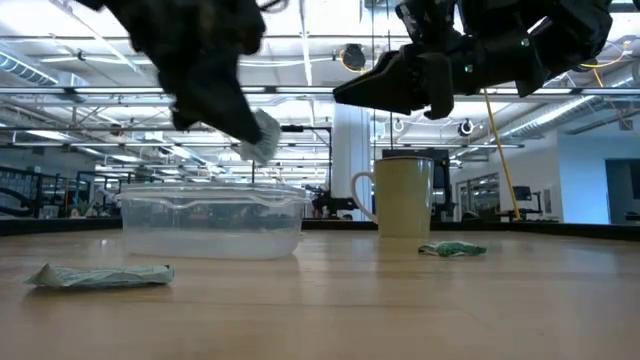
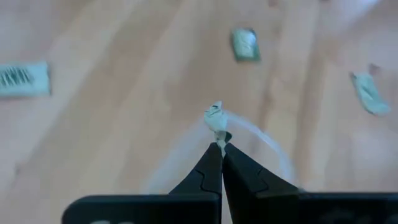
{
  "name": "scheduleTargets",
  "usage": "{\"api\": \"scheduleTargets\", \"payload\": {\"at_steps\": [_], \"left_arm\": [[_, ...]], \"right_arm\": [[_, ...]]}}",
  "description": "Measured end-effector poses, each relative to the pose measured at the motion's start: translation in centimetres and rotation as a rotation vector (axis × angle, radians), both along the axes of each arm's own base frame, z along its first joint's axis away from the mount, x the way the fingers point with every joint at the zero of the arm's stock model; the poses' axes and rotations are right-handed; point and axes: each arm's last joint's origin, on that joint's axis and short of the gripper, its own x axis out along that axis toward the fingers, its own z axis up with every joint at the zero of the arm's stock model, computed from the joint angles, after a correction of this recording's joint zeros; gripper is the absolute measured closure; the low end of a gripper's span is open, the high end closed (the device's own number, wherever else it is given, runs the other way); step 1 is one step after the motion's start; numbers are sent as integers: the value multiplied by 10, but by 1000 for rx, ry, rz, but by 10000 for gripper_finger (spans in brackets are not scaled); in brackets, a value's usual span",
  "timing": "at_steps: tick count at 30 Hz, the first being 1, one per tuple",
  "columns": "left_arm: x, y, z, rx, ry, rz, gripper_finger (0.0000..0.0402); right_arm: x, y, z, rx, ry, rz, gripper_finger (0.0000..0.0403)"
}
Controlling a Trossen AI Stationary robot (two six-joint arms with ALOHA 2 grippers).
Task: Pick and place Stevia / Truvia into bins
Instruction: Put the light green stevia packet into the transparent bin
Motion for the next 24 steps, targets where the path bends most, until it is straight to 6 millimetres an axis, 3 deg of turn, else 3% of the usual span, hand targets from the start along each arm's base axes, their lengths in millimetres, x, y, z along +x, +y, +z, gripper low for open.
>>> {"api": "scheduleTargets", "payload": {"at_steps": [5,8,14,19,24], "left_arm": [[-16,-25,0,-57,55,-27,393],[-14,-32,-14,-81,97,14,395],[4,-13,-31,-147,118,118,385],[16,10,-39,-295,169,107,374],[22,19,-49,-332,192,105,372]], "right_arm": [[0,-4,-2,-2,25,-12,268],[0,-5,-1,-1,13,-16,267],[0,-5,-1,-1,13,-15,266],[0,-5,-1,-1,15,-15,264],[0,-5,-1,-1,18,-15,265]]}}
